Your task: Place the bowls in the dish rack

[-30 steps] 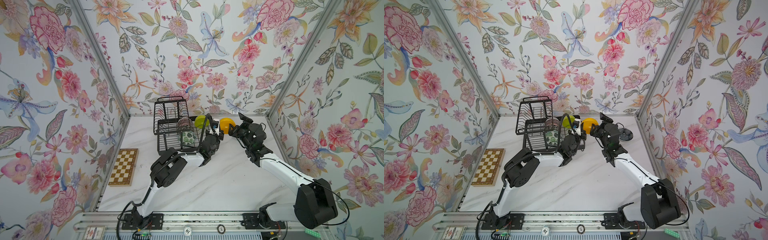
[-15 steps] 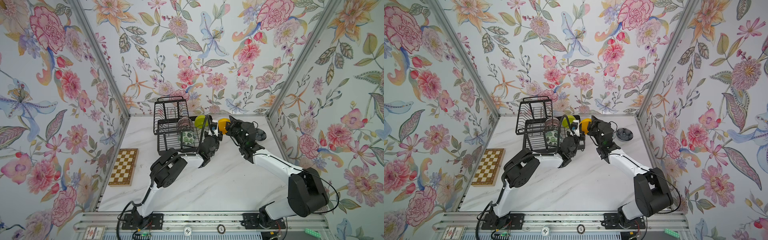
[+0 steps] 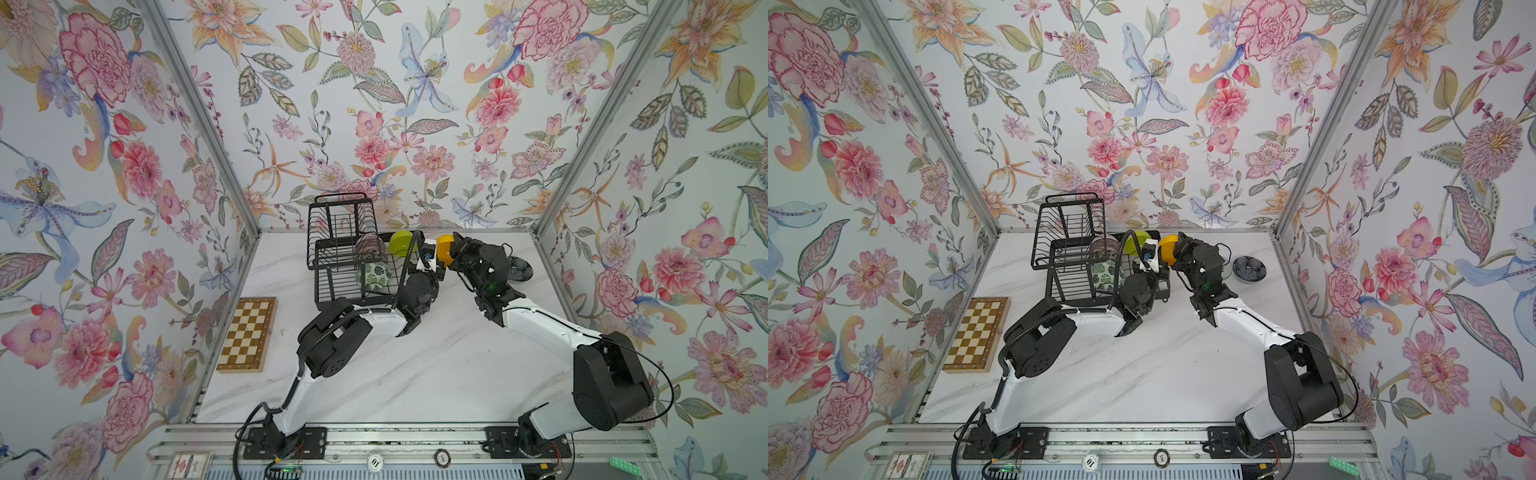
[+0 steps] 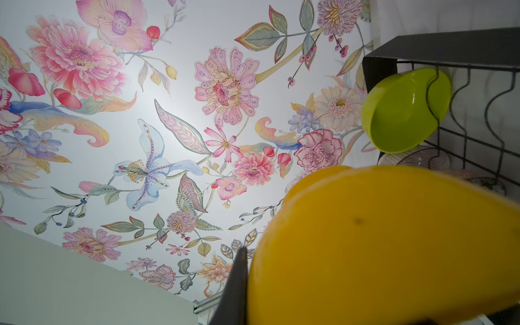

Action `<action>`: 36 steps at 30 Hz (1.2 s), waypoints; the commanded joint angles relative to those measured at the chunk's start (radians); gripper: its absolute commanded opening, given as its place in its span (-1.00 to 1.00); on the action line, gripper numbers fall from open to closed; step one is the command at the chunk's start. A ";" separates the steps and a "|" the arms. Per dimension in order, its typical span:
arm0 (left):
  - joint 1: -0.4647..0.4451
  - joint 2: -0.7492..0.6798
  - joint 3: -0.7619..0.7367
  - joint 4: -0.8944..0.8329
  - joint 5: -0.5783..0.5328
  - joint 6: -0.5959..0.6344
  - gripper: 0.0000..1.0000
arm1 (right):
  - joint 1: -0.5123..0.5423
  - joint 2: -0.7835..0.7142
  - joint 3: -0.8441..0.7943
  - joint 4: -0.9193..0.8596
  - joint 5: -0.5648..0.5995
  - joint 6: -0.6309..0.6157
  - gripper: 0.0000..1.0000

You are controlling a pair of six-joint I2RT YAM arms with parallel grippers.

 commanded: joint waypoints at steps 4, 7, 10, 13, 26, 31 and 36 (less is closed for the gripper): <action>-0.025 -0.050 0.018 0.050 -0.006 0.037 -1.00 | -0.003 -0.024 -0.011 0.079 0.072 0.083 -1.00; -0.024 -0.054 0.026 0.044 -0.006 0.036 -1.00 | -0.003 -0.038 -0.020 0.078 0.086 0.045 -1.00; -0.024 -0.061 0.031 0.028 -0.003 0.033 -1.00 | -0.004 -0.045 -0.021 0.084 0.088 0.035 -1.00; -0.024 -0.069 0.028 0.018 0.000 0.030 -0.96 | -0.003 -0.044 -0.022 0.106 0.085 0.024 -1.00; -0.023 -0.141 -0.004 -0.105 0.015 -0.048 0.08 | -0.043 -0.040 -0.002 0.302 0.076 -0.108 -1.00; -0.021 -0.233 -0.042 -0.225 0.068 -0.127 0.40 | -0.080 -0.045 -0.002 0.351 0.049 -0.164 -1.00; -0.019 -0.346 -0.055 -0.472 0.179 -0.257 0.84 | -0.135 -0.041 0.030 0.342 -0.050 -0.278 -1.00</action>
